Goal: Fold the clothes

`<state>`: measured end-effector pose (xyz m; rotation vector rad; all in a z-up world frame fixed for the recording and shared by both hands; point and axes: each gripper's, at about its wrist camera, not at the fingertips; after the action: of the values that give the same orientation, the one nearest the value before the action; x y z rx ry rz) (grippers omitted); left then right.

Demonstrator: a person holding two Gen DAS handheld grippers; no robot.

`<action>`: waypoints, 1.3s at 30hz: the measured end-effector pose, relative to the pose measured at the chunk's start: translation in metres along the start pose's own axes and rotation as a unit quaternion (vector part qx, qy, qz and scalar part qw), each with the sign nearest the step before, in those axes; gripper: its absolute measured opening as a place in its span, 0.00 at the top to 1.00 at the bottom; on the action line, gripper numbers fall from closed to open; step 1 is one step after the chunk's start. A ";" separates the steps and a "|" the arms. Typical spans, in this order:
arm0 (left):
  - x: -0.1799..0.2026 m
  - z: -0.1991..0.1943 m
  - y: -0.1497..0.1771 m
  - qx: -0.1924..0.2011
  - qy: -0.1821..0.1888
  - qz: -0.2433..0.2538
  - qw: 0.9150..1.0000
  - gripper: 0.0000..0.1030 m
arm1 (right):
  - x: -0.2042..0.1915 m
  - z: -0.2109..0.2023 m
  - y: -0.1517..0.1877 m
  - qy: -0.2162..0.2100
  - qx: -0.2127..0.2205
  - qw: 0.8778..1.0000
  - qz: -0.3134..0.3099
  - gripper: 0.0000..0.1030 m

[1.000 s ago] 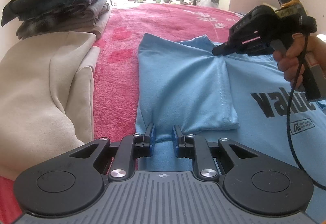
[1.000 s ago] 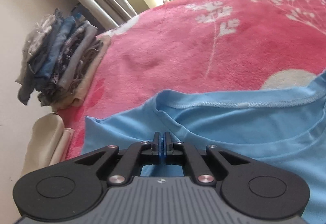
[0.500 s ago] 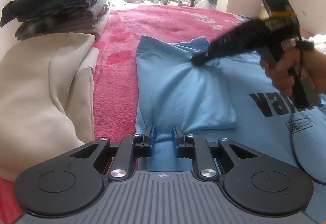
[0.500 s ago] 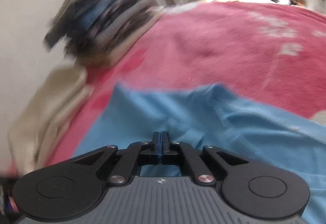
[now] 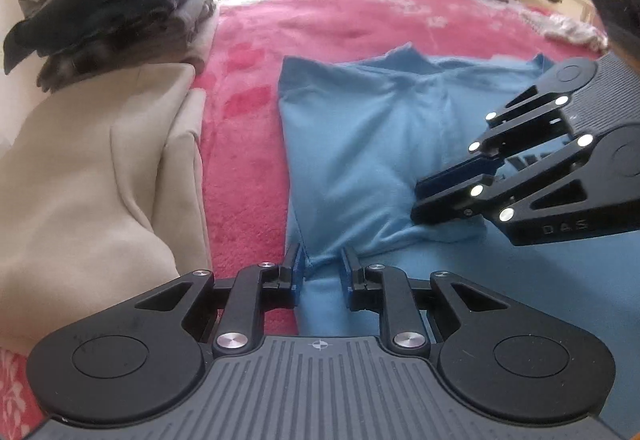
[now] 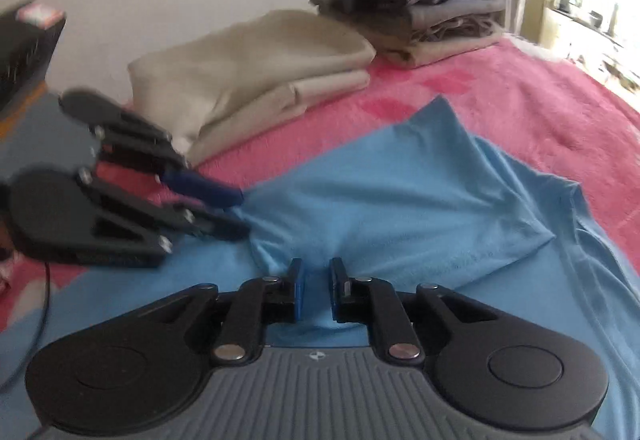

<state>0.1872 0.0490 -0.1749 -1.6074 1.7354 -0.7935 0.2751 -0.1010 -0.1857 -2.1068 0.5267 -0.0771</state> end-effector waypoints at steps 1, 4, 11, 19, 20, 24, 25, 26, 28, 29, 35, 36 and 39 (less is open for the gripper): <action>-0.003 -0.002 0.000 -0.001 -0.003 -0.002 1.000 0.81 | -0.004 -0.005 0.000 -0.010 0.004 1.000 0.001 0.83; -0.014 -0.013 0.003 -0.009 -0.022 0.002 1.000 0.80 | -0.018 -0.008 0.008 -0.019 -0.027 0.999 -0.036 0.83; -0.042 -0.098 -0.008 -0.009 -0.068 0.065 0.996 0.74 | -0.012 -0.077 -0.007 -0.041 -0.072 0.997 0.008 0.83; -0.039 -0.164 0.031 -0.069 -0.001 0.018 0.997 0.65 | -0.017 -0.212 0.046 0.004 -0.057 0.992 0.109 0.66; -0.037 -0.164 0.041 -0.082 0.015 -0.003 0.997 0.65 | -0.016 -0.224 0.061 0.021 -0.054 0.990 0.131 0.66; -0.028 -0.162 0.083 -0.132 0.080 -0.087 0.984 0.65 | -0.005 -0.263 0.121 0.100 -0.061 0.967 0.227 0.66; -0.026 -0.162 0.094 -0.144 0.096 -0.108 0.979 0.65 | -0.002 -0.274 0.133 0.123 -0.063 0.958 0.250 0.66; -0.024 -0.161 0.104 -0.156 0.112 -0.128 0.973 0.65 | 0.001 -0.286 0.143 0.143 -0.061 0.950 0.272 0.66; -0.019 -0.161 0.125 -0.180 0.143 -0.170 0.958 0.65 | 0.006 -0.310 0.159 0.176 -0.049 0.934 0.306 0.66; -0.016 -0.160 0.130 -0.186 0.148 -0.171 0.956 0.65 | 0.009 -0.321 0.167 0.191 -0.041 0.926 0.322 0.65; -0.010 -0.158 0.140 -0.193 0.144 -0.171 0.955 0.65 | 0.030 -0.359 0.221 0.227 0.008 0.866 0.446 0.64; -0.010 -0.159 0.140 -0.195 0.146 -0.170 0.955 0.65 | 0.033 -0.360 0.231 0.227 0.006 0.858 0.461 0.63; -0.007 -0.162 0.143 -0.205 0.155 -0.171 0.951 0.65 | 0.031 -0.356 0.257 0.199 -0.029 0.845 0.495 0.62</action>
<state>-0.0279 0.0681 -0.1865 -2.2056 1.9631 -0.9313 0.1257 -0.5153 -0.1979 -1.6286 1.8204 0.1026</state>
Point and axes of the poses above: each gripper's, at about its wrist camera, not at the fingertips, and z roughly the way its jaws point, x to its right, y to its underside, and after that the axes turned 12 degrees about x, right-handed
